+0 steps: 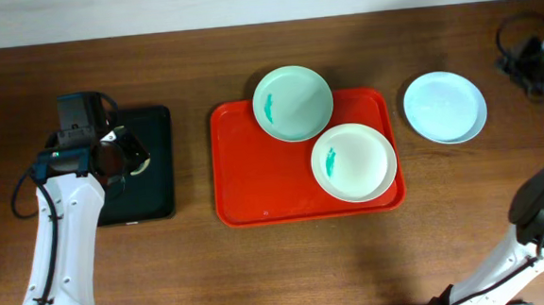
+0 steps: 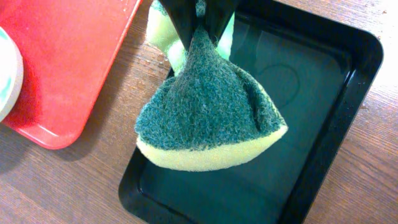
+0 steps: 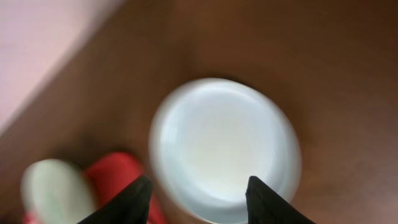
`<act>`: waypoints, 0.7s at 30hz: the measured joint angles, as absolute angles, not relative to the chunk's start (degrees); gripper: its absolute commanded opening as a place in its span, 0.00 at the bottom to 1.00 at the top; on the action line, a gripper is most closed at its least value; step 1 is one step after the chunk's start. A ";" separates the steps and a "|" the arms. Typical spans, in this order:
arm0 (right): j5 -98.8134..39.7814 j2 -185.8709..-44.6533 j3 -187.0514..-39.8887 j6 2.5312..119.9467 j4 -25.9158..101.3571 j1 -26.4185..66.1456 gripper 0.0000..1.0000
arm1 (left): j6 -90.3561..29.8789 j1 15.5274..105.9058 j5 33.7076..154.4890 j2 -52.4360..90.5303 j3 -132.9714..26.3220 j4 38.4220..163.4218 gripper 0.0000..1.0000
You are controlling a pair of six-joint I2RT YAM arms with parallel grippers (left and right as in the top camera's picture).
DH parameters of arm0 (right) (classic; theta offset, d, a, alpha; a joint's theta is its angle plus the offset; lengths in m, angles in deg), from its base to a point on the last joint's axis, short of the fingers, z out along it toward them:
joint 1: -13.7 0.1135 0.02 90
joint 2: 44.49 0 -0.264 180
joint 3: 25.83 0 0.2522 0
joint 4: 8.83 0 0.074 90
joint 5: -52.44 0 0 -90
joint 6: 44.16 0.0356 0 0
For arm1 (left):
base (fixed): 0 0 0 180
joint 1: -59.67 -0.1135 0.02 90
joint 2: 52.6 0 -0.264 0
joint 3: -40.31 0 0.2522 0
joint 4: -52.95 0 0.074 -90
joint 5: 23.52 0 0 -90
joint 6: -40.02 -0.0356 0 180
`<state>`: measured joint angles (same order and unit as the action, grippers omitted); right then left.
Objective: Clean dirty plates on tray and stack at the side
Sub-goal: 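Lift the cleaned plate with the right gripper, place it right of tray, then grip the back plate rim with the right gripper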
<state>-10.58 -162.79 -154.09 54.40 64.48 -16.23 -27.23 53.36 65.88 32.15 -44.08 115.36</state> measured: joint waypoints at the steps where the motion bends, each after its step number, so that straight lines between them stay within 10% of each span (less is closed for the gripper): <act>1: -8.39 -162.48 -154.75 53.46 64.46 -13.96 0.51 | -27.23 53.36 65.88 32.15 -44.08 115.34 0.00; 13: -20.00 -180.25 -153.57 43.82 54.41 22.28 0.54 | -27.23 53.36 65.90 32.15 -44.08 115.36 0.00; 17: -21.02 -180.82 -153.57 44.82 53.05 22.72 0.17 | -27.23 53.36 65.90 32.15 -44.08 115.36 0.00; 21: -21.27 -180.84 -153.57 47.23 54.63 22.87 0.05 | -27.23 53.36 65.90 32.15 -44.08 115.36 0.00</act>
<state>-21.27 -180.84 -153.57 47.23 54.63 22.87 -27.23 53.36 65.90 32.15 -44.08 115.36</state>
